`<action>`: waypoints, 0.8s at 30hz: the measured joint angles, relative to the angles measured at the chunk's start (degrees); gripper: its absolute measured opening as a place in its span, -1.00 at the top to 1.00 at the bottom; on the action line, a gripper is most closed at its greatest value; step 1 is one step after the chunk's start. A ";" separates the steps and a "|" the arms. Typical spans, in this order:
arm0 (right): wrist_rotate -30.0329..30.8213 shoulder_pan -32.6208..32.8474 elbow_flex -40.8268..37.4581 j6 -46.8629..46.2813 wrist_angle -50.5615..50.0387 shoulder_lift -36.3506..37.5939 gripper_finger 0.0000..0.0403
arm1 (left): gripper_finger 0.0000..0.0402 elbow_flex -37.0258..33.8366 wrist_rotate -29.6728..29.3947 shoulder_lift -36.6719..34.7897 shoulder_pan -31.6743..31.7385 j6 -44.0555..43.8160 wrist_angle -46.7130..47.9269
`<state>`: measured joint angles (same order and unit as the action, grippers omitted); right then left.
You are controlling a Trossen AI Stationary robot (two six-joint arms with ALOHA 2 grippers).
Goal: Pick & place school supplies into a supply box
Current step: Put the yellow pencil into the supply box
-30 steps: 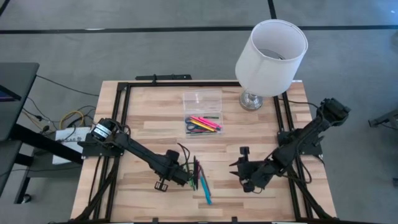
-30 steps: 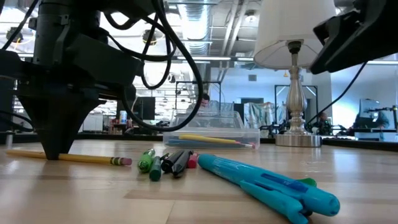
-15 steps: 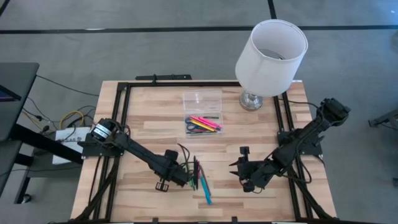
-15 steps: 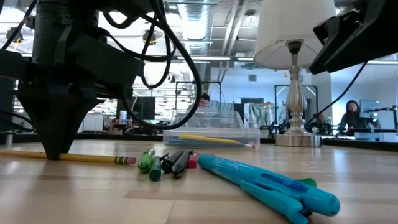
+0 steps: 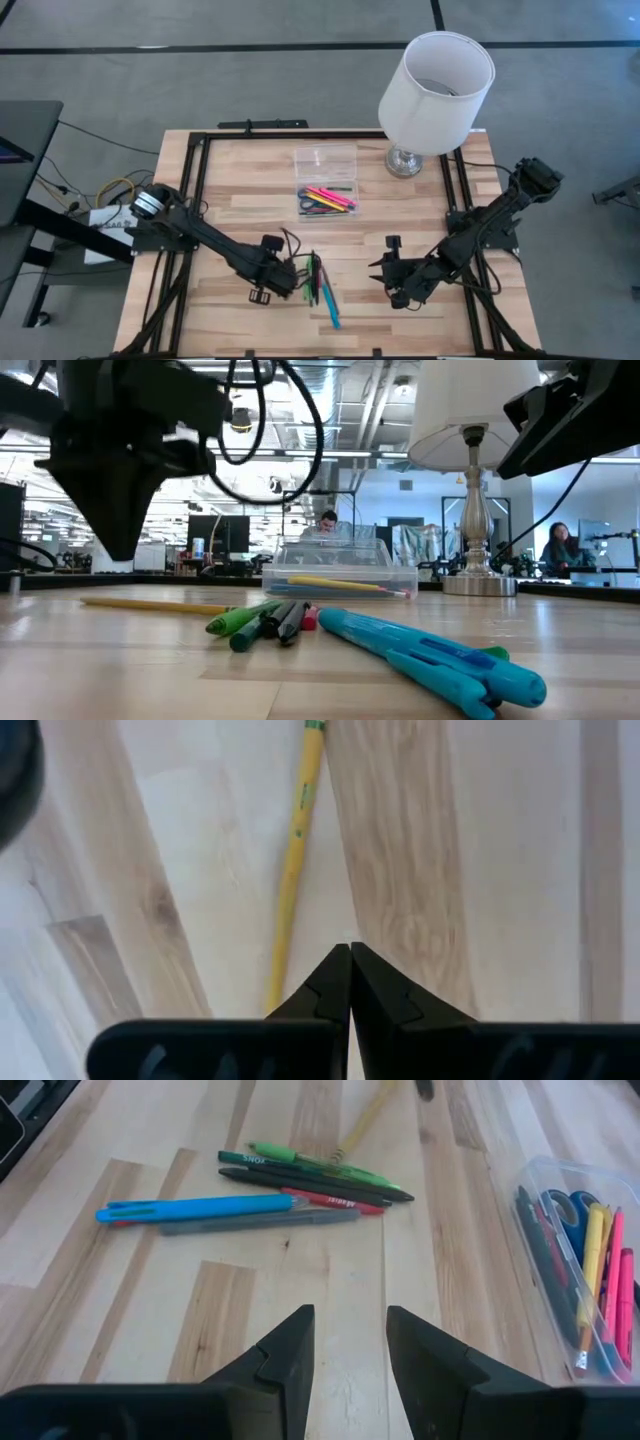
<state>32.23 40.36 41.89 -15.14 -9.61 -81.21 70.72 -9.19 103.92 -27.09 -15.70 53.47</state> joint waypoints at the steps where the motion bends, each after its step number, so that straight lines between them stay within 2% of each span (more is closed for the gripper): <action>1: 0.00 0.00 0.00 0.00 0.00 0.00 0.40 | 0.99 0.00 -0.05 -0.18 0.00 -0.02 0.00; 3: 0.00 0.00 0.00 0.00 0.00 0.00 0.40 | 0.99 0.00 -0.34 -0.22 0.00 -0.17 0.02; 7: -0.02 0.00 0.00 0.00 0.01 0.00 0.40 | 0.99 -0.01 -6.20 -0.24 0.37 0.25 -0.54; 12: -0.18 0.00 0.00 -0.50 0.00 0.00 0.40 | 0.98 -1.14 -4.32 -0.33 2.35 7.09 -6.26; 21: -0.28 0.00 0.00 -0.50 -0.03 0.00 0.40 | 0.55 -5.07 -3.07 -0.35 5.47 14.18 -16.09; 24: -0.28 0.00 0.00 -0.48 -0.07 0.00 0.40 | 0.42 -6.57 -0.19 -0.37 6.66 15.46 -20.27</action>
<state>31.94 40.36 41.89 -15.62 -9.67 -81.21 64.15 -9.38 103.55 -20.44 -0.24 33.20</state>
